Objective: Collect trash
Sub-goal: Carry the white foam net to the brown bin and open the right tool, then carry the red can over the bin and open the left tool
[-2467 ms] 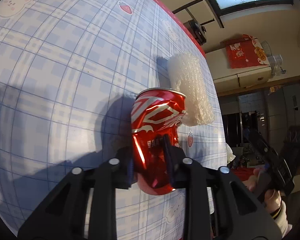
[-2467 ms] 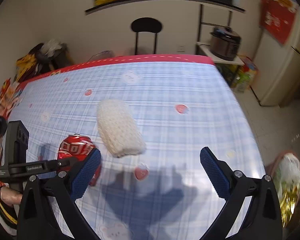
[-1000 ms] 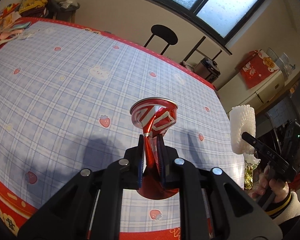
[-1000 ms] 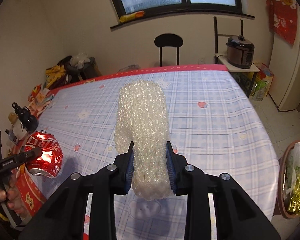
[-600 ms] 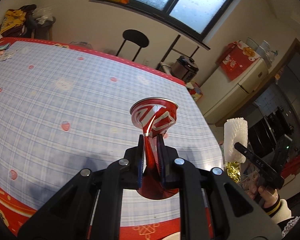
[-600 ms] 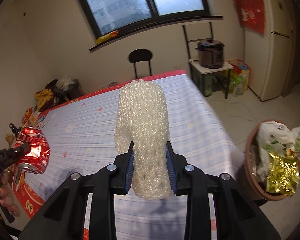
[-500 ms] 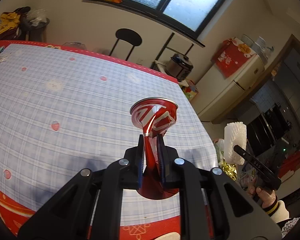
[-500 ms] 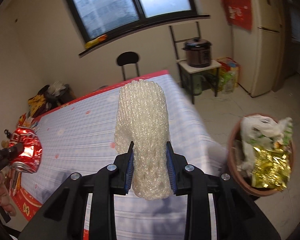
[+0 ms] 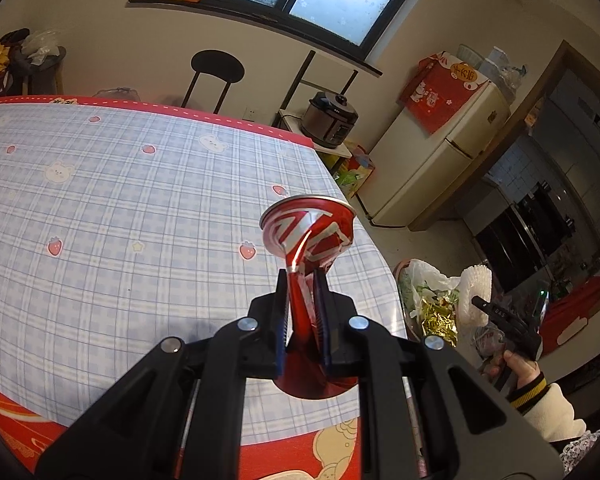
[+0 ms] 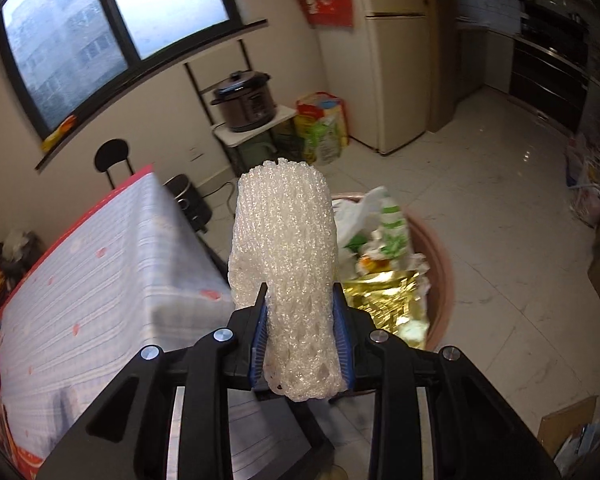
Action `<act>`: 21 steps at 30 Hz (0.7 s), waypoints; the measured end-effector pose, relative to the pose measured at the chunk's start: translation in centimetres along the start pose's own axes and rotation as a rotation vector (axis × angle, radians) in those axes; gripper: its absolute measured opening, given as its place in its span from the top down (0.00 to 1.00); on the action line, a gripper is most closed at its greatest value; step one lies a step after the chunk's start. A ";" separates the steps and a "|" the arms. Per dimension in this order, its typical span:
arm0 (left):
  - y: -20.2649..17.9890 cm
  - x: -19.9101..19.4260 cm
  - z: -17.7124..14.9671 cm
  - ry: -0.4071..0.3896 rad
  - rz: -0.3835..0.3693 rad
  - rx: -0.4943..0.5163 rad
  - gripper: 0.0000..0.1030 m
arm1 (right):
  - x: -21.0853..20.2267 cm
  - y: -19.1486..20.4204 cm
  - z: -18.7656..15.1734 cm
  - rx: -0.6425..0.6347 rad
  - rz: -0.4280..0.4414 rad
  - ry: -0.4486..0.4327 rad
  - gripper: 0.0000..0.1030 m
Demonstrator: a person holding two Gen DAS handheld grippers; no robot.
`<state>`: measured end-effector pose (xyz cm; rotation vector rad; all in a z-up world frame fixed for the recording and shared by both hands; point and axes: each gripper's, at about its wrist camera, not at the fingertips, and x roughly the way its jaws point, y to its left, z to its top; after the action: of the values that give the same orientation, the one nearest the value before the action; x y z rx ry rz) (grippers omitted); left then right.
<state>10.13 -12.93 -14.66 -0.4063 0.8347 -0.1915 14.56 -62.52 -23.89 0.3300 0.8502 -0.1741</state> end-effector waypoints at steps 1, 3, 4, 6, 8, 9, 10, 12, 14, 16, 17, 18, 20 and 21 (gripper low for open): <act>-0.1 0.0 -0.2 -0.001 0.002 -0.003 0.85 | 0.4 -0.5 0.4 0.007 -0.013 -0.002 0.67; 0.0 0.1 -0.3 -0.001 0.005 -0.008 0.85 | 0.9 -1.3 1.1 0.023 -0.016 0.000 0.55; 0.1 0.2 -0.4 -0.001 0.006 -0.010 0.85 | 1.0 -1.4 1.4 0.025 -0.012 -0.002 0.50; 0.1 0.2 -0.3 -0.001 0.008 -0.013 0.85 | 1.0 -1.4 1.7 0.017 -0.001 -0.011 0.37; 0.1 0.2 -0.2 -0.002 0.007 -0.012 0.85 | 0.9 -1.4 2.0 0.007 0.006 -0.020 0.29; -0.1 0.2 -0.2 -0.003 0.006 -0.009 0.85 | 0.8 -1.2 2.1 0.005 0.009 -0.022 0.26; -0.1 0.2 -0.1 -0.004 0.004 -0.005 0.85 | 0.7 -1.0 2.4 0.005 0.011 -0.026 0.25; -0.3 0.2 0.0 -0.003 -0.001 0.001 0.85 | 0.4 -1.0 2.4 0.007 0.017 -0.033 0.21; -0.3 0.3 0.1 0.000 -0.008 0.008 0.85 | -0.2 -0.6 2.4 0.015 0.014 -0.044 0.17; -0.2 0.4 0.3 0.002 -0.015 0.016 0.85 | -1.1 -0.7 2.4 0.029 0.011 -0.066 0.11; -0.3 0.5 0.3 0.004 -0.021 0.021 0.85 | -1.6 -0.7 2.3 0.036 0.014 -0.078 0.08; -0.3 0.6 0.4 0.006 -0.026 0.026 0.85 | -2.3 -0.8 2.3 0.043 0.015 -0.089 0.05; -0.8 0.9 0.6 0.012 -0.039 0.043 0.85 | -3.5 -0.8 2.2 0.050 0.010 -0.110 0.05; -1.1 1.1 0.7 0.016 -0.049 0.054 0.85 | -4.1 -0.9 2.2 0.051 0.007 -0.118 0.05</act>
<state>11.42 -14.13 -14.50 -0.3750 0.8335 -0.2630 13.21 -64.01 -19.62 0.3670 0.7288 -0.2072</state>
